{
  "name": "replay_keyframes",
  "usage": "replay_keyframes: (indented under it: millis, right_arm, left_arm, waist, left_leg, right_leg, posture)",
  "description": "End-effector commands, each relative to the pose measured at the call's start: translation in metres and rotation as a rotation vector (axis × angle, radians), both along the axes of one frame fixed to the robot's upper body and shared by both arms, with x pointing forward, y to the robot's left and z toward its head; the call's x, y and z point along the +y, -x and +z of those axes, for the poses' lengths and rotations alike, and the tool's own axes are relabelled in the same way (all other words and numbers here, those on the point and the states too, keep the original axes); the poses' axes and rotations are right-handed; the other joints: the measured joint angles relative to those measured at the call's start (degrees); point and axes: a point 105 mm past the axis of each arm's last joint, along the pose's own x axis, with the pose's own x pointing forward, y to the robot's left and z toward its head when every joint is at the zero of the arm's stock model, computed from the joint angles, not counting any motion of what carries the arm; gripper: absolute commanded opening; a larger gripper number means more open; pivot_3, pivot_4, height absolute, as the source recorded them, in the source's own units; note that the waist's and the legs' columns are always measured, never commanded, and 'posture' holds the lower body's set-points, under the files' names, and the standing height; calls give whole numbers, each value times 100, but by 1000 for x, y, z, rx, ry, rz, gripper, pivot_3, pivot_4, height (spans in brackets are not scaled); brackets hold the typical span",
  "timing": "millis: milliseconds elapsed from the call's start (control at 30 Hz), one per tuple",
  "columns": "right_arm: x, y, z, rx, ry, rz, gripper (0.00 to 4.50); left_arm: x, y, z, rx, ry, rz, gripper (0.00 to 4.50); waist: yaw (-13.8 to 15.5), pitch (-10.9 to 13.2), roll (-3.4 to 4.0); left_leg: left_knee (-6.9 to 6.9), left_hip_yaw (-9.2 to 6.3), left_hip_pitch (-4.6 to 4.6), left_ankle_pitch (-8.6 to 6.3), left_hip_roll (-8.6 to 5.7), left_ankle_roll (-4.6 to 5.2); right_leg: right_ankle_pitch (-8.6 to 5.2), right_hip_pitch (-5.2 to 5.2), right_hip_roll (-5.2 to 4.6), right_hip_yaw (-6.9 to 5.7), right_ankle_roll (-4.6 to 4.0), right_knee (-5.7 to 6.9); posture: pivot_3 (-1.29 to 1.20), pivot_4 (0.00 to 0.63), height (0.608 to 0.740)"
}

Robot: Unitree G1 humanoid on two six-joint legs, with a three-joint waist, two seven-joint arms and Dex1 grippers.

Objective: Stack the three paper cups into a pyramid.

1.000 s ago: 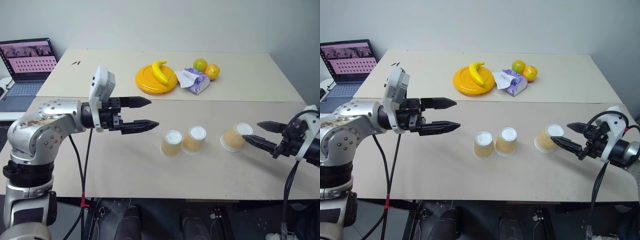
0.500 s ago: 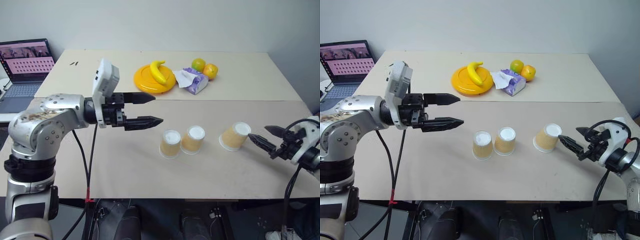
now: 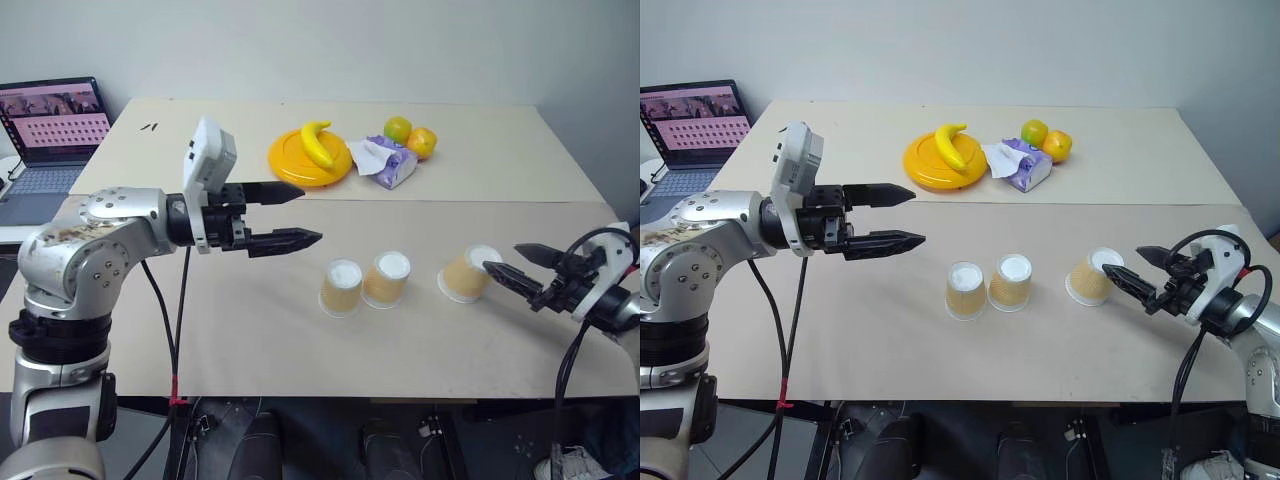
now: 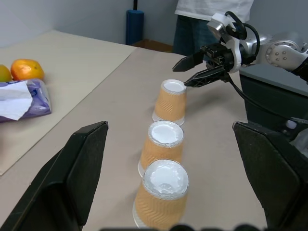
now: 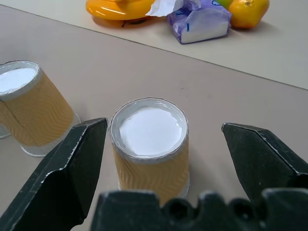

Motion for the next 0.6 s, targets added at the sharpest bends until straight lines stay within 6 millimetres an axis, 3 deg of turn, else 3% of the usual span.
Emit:
replay_keyframes:
  millis: [33,600]
  right_arm:
    - [14,0,0,-13,16,54,4500]
    - [24,-23,-7,-13,-2,86,4500]
  left_arm:
    - [5,-1,6,-42,13,35,4409]
    - [7,1,2,-52,11,79,4409]
  waist:
    - [-8,0,0]
    - [-11,0,0]
  left_leg:
    - [0,0,0,0,0,0]
    - [-2,1,-1,0,0,0]
  right_leg:
    - [0,0,0,0,0,0]
    - [1,-1,0,1,-1,0]
  posture:
    - [0,150,732]
    - [0,150,732]
